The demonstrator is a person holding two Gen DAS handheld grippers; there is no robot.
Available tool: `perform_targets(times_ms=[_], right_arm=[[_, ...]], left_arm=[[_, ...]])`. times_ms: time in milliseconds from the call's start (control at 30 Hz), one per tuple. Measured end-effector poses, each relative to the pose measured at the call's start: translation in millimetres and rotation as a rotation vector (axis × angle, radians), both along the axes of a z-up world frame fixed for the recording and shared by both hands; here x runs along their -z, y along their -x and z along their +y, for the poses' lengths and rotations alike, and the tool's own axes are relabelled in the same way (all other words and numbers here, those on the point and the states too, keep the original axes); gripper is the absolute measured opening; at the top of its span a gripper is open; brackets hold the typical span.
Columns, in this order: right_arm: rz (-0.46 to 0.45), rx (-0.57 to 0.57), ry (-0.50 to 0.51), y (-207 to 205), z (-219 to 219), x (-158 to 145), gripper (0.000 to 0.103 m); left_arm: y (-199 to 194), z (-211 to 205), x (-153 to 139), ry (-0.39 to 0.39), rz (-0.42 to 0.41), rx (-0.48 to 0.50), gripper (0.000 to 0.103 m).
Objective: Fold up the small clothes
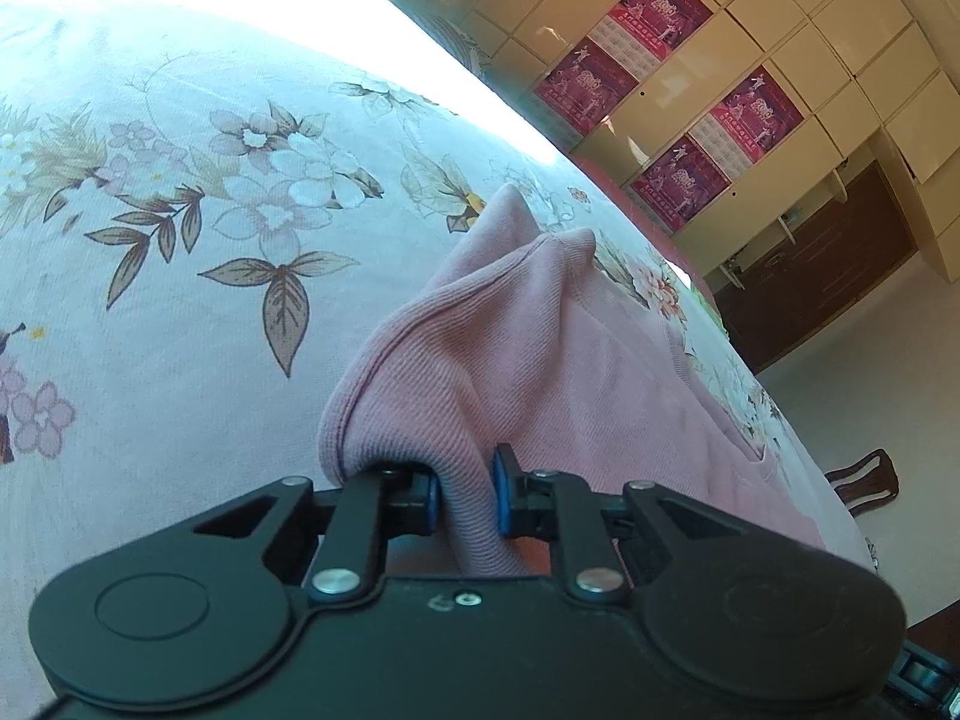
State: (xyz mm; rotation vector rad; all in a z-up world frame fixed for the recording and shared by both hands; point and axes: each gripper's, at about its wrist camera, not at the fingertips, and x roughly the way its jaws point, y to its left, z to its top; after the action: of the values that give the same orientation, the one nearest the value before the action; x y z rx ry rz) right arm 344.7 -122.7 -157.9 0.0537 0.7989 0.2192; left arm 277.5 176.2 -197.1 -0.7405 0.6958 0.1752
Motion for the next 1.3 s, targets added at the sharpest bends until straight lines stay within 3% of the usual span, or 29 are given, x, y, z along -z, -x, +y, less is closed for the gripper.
perform_targets(times_ms=[133, 300, 433, 567, 700, 800, 933, 1100, 1300], right_arm=[[0.016, -0.038, 0.051, -5, 5, 19, 0.043], [-0.021, -0.046, 0.064, -4, 7, 16, 0.043], [-0.024, -0.058, 0.132, -2, 16, 24, 0.043], [0.002, -0.041, 0.083, -5, 9, 19, 0.043], [-0.031, 0.005, 0.015, 7, -4, 9, 0.043], [-0.039, 0.086, -0.056, 14, -30, -2, 0.043], [-0.051, 0.140, -0.058, 19, -70, -17, 0.043], [-0.063, 0.189, -0.015, 21, -124, -20, 0.043], [-0.030, 0.251, -0.027, 26, -190, -10, 0.043]], left_arm=[[1, -3, -2, 0.000, -0.006, -0.013, 0.012], [3, -7, -8, -0.015, -0.031, -0.009, 0.011], [5, -12, -24, -0.055, -0.086, 0.029, 0.010], [-1, -29, -56, -0.119, -0.197, 0.145, 0.010], [-14, -60, -83, -0.203, -0.290, 0.278, 0.010], [-26, -95, -98, -0.240, -0.337, 0.375, 0.010], [-39, -155, -107, -0.261, -0.376, 0.510, 0.010], [-48, -238, -86, -0.289, -0.352, 0.674, 0.010], [-53, -306, -30, -0.362, -0.191, 0.799, 0.012]])
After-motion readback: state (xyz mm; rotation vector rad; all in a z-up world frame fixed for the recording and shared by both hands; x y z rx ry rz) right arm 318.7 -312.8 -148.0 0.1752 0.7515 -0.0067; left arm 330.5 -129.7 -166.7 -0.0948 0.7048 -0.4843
